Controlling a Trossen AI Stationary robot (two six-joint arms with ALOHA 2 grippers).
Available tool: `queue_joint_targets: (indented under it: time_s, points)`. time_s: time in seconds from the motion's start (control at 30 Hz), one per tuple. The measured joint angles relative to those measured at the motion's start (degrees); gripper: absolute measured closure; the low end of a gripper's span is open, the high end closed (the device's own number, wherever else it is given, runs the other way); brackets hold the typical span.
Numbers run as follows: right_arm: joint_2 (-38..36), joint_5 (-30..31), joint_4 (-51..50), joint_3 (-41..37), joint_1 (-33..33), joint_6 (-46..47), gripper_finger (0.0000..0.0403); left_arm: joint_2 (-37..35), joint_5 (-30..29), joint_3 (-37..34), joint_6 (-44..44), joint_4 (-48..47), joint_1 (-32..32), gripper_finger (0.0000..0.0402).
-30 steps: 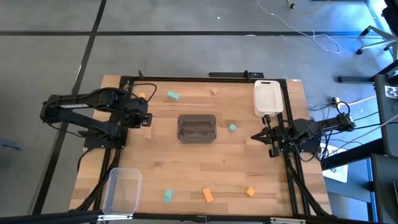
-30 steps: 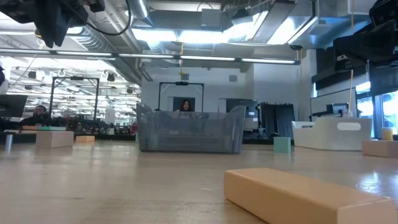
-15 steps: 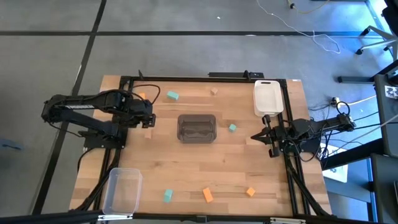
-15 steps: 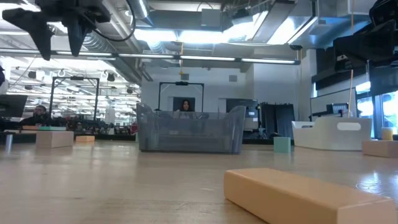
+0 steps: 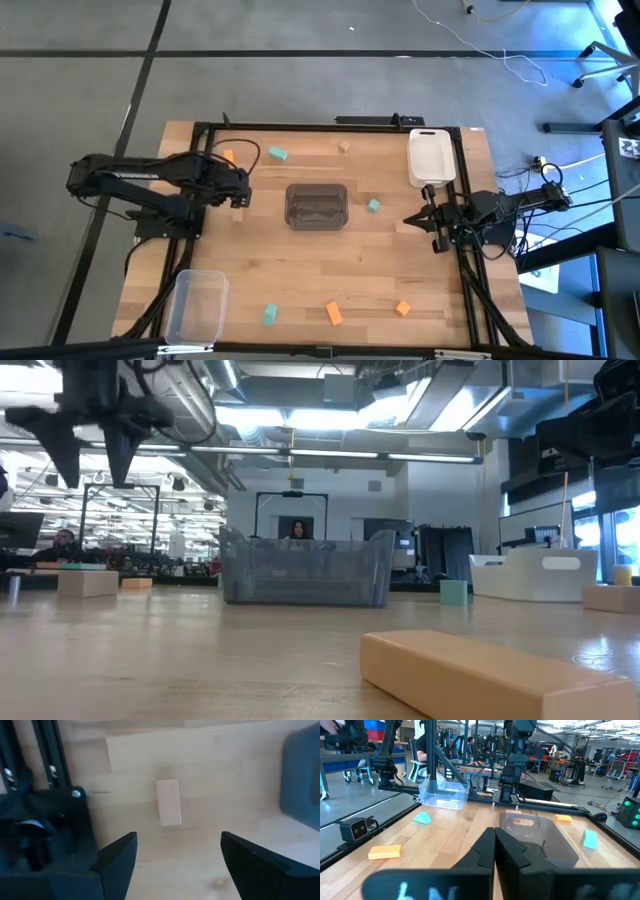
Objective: Sort & place blocks by color
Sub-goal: Put the left brown block into the black bin
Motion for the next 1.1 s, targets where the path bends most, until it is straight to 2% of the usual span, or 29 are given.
queue_joint_targets:
  time_s: [0.57, 1.1]
  points:
    - [0.0, 0.6, 0.0, 0.0, 0.0, 0.0, 0.0393, 0.0, -0.5, -17.2, -0.8, 17.9, 0.0, 0.0126]
    - [0.0, 0.5, 0.2, 0.0, 0.0, -1.8, 0.0393, 0.0, -4.0, -24.8, -0.9, 26.9, 0.0, 0.0127]
